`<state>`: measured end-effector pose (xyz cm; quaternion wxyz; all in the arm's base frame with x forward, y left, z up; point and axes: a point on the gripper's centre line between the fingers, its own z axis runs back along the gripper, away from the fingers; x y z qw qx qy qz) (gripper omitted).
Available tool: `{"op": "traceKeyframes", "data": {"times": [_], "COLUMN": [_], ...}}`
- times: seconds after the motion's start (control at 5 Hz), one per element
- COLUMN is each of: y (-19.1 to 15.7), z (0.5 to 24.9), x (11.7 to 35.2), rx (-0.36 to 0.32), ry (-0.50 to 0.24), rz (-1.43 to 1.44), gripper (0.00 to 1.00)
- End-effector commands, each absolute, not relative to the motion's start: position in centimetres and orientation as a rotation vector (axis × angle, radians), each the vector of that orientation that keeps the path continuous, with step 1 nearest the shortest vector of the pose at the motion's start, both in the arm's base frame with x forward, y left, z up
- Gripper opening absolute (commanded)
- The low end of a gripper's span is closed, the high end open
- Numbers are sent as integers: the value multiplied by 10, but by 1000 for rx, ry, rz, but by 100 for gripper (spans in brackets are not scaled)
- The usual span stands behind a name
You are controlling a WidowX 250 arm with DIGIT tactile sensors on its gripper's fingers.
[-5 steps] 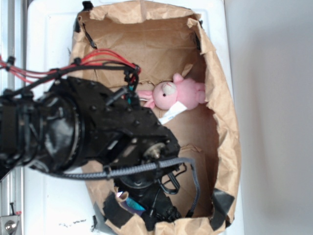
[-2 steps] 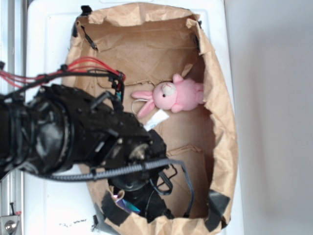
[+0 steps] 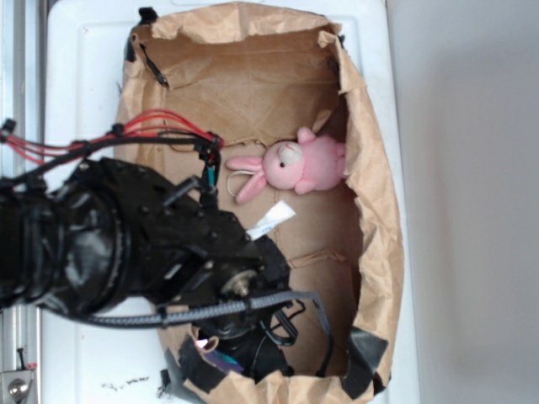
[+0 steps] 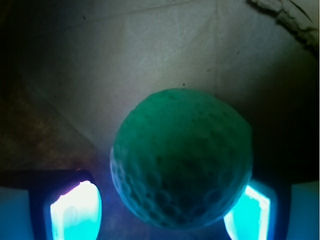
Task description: Grab the green ball.
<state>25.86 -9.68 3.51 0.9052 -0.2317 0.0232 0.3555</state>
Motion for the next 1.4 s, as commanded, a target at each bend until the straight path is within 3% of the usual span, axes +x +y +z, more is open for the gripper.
{"op": "traceKeyframes", "data": {"times": [0.0,0.2,0.4,0.8,1.0,1.2], "y": [-97,-92,-89,-87,-86,-85], "z": [51,52,54,53,53,51], "x": [277,282,284,283,282,282], "rx": [-488,-492,-490,-482,-478,-463], "ry": [-31,-34,-25,-19,-10,-16], "rz": [654,700,708,693,695,698], "gripper": [100,39,0,0,100,100]}}
